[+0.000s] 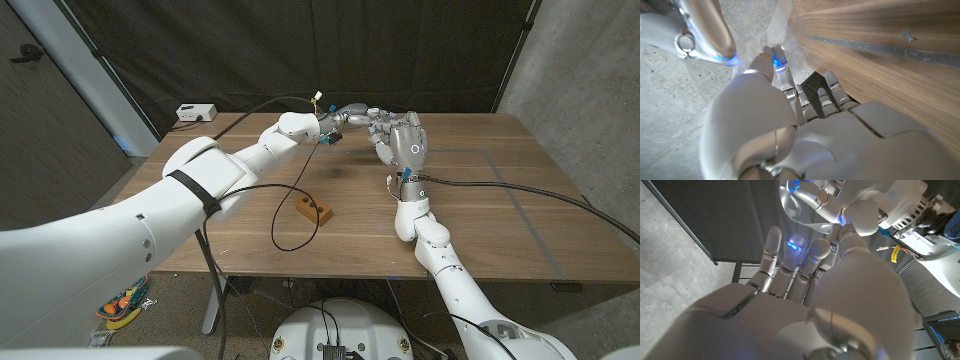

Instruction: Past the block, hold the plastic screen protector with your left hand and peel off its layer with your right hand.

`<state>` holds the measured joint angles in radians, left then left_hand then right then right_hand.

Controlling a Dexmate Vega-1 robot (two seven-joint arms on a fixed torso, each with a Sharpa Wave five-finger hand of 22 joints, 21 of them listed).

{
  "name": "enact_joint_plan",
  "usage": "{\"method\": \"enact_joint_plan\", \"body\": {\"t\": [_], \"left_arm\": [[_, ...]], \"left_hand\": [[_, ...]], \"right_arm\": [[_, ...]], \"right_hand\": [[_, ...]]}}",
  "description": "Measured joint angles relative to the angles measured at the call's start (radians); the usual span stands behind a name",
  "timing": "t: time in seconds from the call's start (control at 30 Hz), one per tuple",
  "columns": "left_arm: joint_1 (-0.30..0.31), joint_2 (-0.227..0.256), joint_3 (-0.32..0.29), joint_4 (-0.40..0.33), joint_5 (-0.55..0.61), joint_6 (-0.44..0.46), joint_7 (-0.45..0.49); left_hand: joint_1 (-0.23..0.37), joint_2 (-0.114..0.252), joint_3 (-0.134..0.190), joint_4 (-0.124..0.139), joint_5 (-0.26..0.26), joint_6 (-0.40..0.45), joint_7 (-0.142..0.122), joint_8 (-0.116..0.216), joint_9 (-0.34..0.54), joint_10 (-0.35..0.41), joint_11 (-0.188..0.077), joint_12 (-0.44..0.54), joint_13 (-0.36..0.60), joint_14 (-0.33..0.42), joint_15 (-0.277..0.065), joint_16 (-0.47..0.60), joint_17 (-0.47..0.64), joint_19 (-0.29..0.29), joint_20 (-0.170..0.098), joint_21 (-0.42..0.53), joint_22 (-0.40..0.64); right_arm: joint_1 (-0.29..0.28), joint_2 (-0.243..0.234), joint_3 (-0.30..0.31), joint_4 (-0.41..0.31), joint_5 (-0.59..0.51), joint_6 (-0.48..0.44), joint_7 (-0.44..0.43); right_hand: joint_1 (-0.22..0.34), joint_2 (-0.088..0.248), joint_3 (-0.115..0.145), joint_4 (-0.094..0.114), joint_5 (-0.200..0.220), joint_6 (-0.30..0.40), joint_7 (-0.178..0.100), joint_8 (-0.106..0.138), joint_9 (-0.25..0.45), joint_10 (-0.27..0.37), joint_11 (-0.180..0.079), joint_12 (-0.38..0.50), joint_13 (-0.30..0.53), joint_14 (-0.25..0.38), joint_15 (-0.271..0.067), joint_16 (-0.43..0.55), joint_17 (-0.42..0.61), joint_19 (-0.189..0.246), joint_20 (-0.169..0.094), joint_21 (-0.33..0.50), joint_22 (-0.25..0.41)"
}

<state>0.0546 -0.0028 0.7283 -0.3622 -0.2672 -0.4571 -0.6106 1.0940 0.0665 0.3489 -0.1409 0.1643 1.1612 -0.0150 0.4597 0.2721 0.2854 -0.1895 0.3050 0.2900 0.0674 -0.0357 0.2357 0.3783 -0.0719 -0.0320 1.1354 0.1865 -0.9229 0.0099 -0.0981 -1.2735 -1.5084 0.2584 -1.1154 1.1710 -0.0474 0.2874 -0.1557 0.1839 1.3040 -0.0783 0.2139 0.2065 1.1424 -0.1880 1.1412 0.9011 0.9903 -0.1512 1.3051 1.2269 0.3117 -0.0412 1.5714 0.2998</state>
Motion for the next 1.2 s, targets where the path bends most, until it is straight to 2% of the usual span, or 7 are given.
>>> {"method": "enact_joint_plan", "body": {"t": [0.3,0.53,0.9,1.2], "left_arm": [[-0.003,-0.006,0.002,0.002,-0.012,0.035,0.0],[-0.005,-0.008,0.001,0.003,-0.024,0.052,-0.012],[-0.006,-0.008,-0.001,0.004,-0.034,0.075,-0.016],[-0.01,-0.008,0.001,0.005,-0.037,0.098,0.001]], "left_hand": [[0.0,0.0,0.0,0.0,0.006,0.004,0.007,0.007,0.004,0.004,-0.004,0.0,0.0,0.0,0.0,0.0,0.0,0.0,0.0,0.0,0.0],[0.0,0.0,0.004,-0.004,0.006,0.003,0.007,0.007,0.01,0.004,-0.004,0.006,0.0,0.0,0.0,0.0,-0.001,0.0,0.0,0.0,0.0],[0.006,0.006,0.004,-0.004,0.006,0.007,0.014,0.011,0.013,0.004,-0.004,0.006,-0.002,0.0,0.0,0.0,0.0,0.0,0.0,0.0,0.0],[0.006,0.005,0.008,-0.001,0.01,0.005,0.016,0.011,0.014,0.004,-0.004,0.006,-0.002,0.0,0.0,0.0,0.0,0.0,0.0,0.0,0.0]], "right_arm": [[-0.007,0.015,0.022,-0.016,-0.006,-0.04,0.0],[-0.005,0.026,0.04,-0.017,-0.012,-0.107,-0.001],[0.009,0.023,0.051,-0.019,-0.019,-0.222,-0.002],[0.019,0.019,0.052,-0.026,-0.022,-0.279,-0.002]], "right_hand": [[-0.005,-0.005,0.008,0.0,0.0,0.0,0.0,-0.003,0.0,0.002,-0.002,-0.005,0.006,0.002,0.002,-0.004,0.0,0.0,0.0,0.0,0.0],[-0.005,-0.005,0.018,0.001,0.0,0.0,0.0,-0.003,0.0,0.003,-0.002,-0.012,0.006,0.002,0.002,-0.004,0.0,0.0,0.0,0.0,0.004],[-0.005,-0.005,0.026,0.001,-0.001,0.0,0.0,-0.005,0.0,0.008,-0.004,-0.012,0.006,0.002,0.002,-0.004,0.0,0.0,0.0,0.0,0.005],[-0.005,-0.005,0.029,-0.002,-0.003,-0.002,0.001,-0.003,0.0,0.009,-0.002,-0.015,0.009,0.002,0.002,-0.004,0.0,0.0,0.0,0.0,0.005]]}}
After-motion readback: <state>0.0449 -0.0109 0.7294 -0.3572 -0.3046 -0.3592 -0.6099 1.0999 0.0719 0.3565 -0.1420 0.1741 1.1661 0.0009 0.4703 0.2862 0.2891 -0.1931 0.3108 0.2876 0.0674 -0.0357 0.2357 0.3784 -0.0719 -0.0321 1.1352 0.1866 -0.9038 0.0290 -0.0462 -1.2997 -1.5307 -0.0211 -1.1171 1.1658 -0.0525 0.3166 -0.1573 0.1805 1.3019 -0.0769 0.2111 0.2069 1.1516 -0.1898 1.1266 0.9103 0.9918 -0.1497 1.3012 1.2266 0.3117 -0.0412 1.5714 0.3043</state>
